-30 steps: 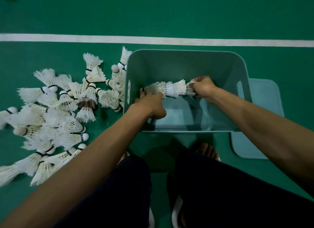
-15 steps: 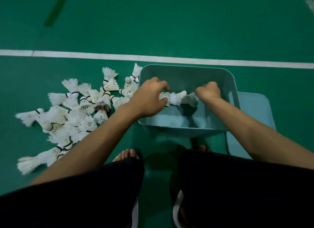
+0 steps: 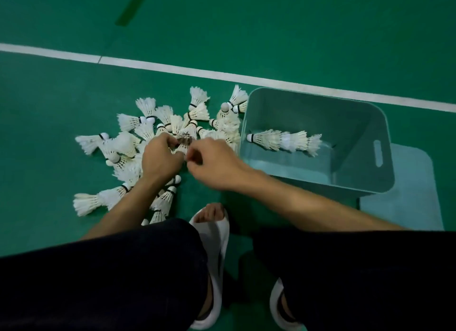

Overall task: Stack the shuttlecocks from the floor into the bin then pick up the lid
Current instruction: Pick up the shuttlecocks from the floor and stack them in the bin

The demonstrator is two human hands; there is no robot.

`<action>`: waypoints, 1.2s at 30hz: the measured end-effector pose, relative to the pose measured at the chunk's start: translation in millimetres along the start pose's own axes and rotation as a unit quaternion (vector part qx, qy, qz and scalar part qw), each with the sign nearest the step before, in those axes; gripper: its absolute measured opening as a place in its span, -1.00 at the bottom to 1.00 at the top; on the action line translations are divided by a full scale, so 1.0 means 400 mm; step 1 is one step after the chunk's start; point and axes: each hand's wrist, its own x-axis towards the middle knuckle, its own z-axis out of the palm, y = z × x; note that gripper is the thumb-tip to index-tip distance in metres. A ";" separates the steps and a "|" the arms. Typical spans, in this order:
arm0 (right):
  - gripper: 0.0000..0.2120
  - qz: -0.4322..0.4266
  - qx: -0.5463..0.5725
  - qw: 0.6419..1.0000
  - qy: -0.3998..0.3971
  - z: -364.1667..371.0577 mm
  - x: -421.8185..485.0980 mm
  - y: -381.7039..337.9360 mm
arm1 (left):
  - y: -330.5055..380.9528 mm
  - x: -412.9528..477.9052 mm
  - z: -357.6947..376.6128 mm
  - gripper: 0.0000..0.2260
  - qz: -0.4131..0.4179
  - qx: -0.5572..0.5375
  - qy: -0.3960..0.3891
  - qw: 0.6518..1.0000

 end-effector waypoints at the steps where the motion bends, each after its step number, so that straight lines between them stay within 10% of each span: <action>1: -0.90 0.003 -0.030 0.999 -0.042 0.030 0.003 0.003 | -0.017 -0.002 0.013 -0.78 -0.018 0.007 0.000 1.000; 11: -0.46 0.115 -0.240 0.958 -0.106 0.178 0.053 0.136 | -0.063 -0.010 0.137 -0.47 0.031 0.155 -0.029 0.987; 18: -0.49 0.141 -0.230 0.963 0.012 0.186 0.086 0.160 | -0.090 -0.038 0.140 -0.94 0.031 0.193 0.060 0.979; 25: -0.48 0.127 -0.409 0.900 -0.079 0.136 0.079 0.124 | -0.034 -0.021 0.128 -0.86 0.100 0.137 0.047 0.984; 36: -0.57 0.055 -0.223 0.966 0.119 0.083 0.033 0.041 | -0.023 0.099 0.133 -0.87 0.082 0.126 -0.082 0.985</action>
